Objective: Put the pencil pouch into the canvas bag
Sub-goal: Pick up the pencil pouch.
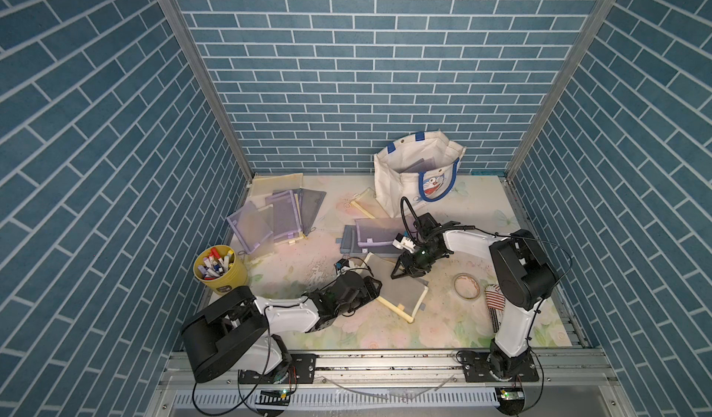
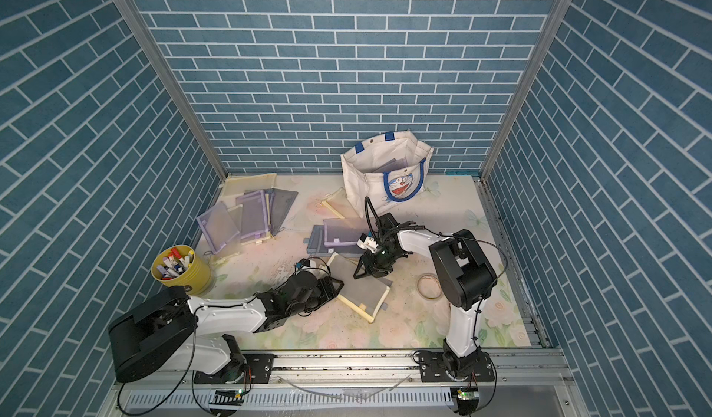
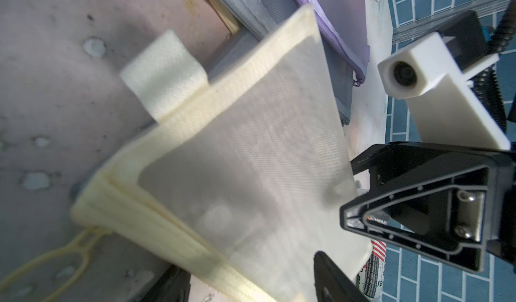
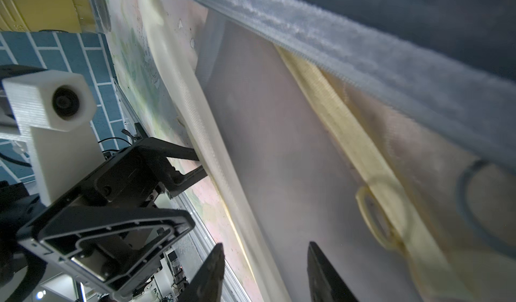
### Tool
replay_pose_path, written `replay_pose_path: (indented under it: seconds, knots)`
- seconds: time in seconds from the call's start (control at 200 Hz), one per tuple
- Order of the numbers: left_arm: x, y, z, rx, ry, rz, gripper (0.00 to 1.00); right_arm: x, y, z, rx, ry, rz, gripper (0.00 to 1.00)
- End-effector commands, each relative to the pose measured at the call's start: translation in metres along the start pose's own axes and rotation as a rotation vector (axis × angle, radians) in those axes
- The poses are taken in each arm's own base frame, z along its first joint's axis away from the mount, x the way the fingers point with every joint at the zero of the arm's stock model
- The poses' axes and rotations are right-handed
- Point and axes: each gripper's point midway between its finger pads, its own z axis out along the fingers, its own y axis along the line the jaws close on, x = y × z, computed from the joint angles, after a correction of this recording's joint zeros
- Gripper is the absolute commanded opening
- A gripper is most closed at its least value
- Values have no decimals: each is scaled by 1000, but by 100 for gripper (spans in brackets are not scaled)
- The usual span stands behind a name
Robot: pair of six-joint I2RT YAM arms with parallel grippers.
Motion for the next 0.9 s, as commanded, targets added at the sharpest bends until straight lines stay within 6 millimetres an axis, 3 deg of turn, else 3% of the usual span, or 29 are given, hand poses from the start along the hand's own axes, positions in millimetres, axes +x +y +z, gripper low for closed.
replay_pose_path:
  seconds: [0.0,0.27,0.385,0.665,0.895]
  knots:
    - [17,42,2,-146,67,22,70,5,6,7,-47,27,-6,42]
    - [10,28,-4,-126,46,61,70,3,20,-5,-48,21,-30,0]
    - [2,24,-16,-141,17,81,73,-1,37,-23,-40,-16,-67,0]
    - [-40,3,-73,-224,-142,251,99,-32,99,-94,17,-250,-158,0]
    - [-64,-19,-111,-220,-232,370,100,-66,143,-151,50,-461,-171,0]
